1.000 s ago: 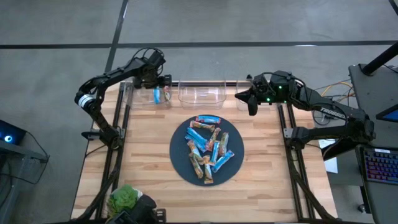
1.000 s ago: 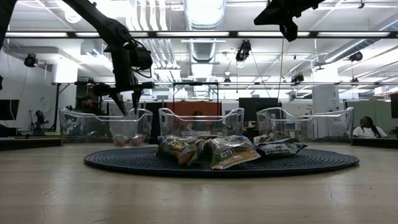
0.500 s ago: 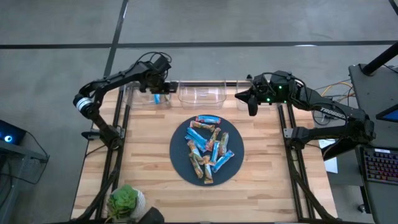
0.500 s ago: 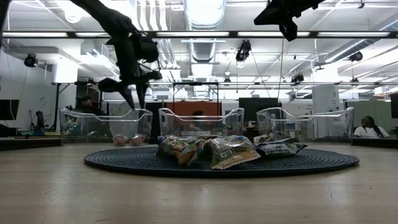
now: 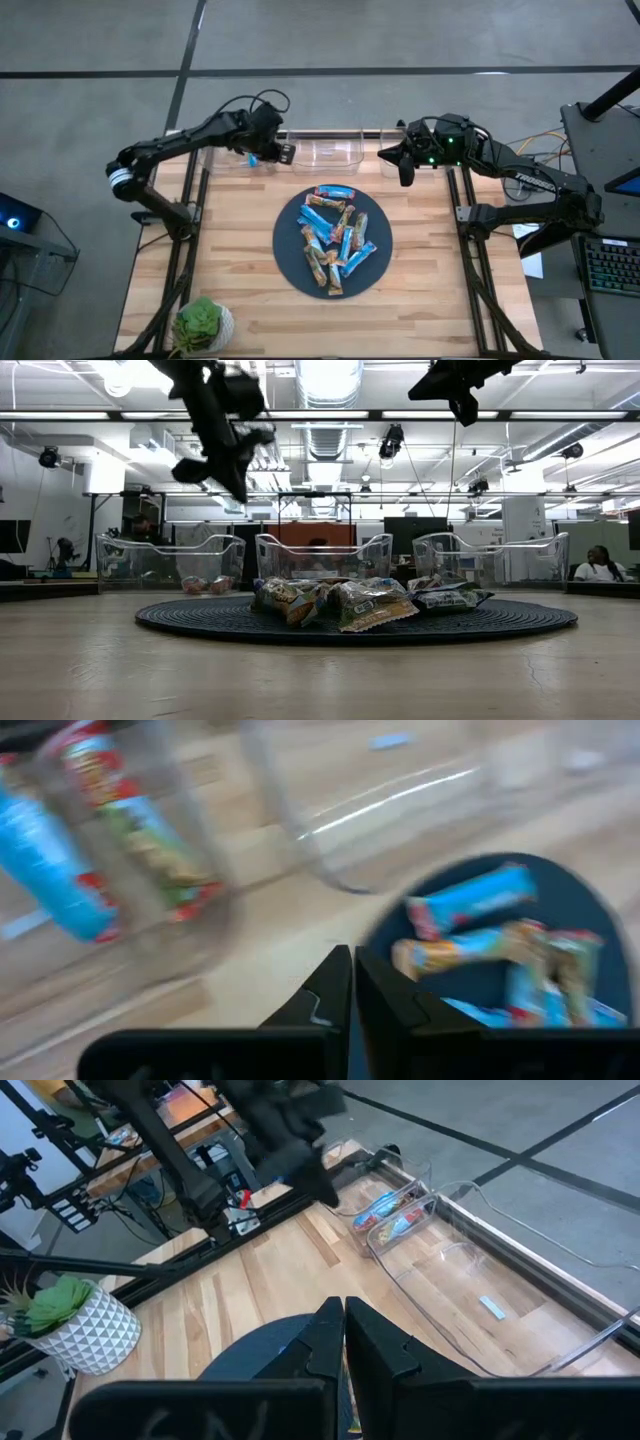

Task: Pick and place Granola Bars by type
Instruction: Put the red granola bar into the left transparent bin

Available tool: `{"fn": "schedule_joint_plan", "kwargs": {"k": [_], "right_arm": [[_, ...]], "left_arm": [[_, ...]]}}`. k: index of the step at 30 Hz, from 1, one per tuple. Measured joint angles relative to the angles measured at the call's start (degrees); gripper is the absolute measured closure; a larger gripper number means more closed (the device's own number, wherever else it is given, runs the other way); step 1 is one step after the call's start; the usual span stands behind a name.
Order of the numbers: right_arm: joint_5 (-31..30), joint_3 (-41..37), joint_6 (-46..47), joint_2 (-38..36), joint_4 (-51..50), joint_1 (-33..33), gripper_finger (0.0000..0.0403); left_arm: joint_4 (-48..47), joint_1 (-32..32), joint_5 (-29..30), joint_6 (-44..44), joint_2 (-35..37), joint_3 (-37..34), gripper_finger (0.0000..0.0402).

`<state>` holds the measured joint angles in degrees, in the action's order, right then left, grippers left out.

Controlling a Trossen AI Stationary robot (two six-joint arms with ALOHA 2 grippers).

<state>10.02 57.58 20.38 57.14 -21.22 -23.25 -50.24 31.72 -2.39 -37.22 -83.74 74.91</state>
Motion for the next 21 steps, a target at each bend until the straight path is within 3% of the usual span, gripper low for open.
{"fn": "schedule_joint_plan", "kwargs": {"k": [9,21], "right_arm": [[0.0,0.0,0.0,0.0,0.0,0.0,0.0394],[0.0,0.0,0.2,0.0,0.0,0.0,0.0394]], "left_arm": [[8.1,-11.9,1.2,2.6,6.9,0.0,0.0401],[17.0,-25.0,5.3,14.9,7.5,-0.1,0.0401]]}}
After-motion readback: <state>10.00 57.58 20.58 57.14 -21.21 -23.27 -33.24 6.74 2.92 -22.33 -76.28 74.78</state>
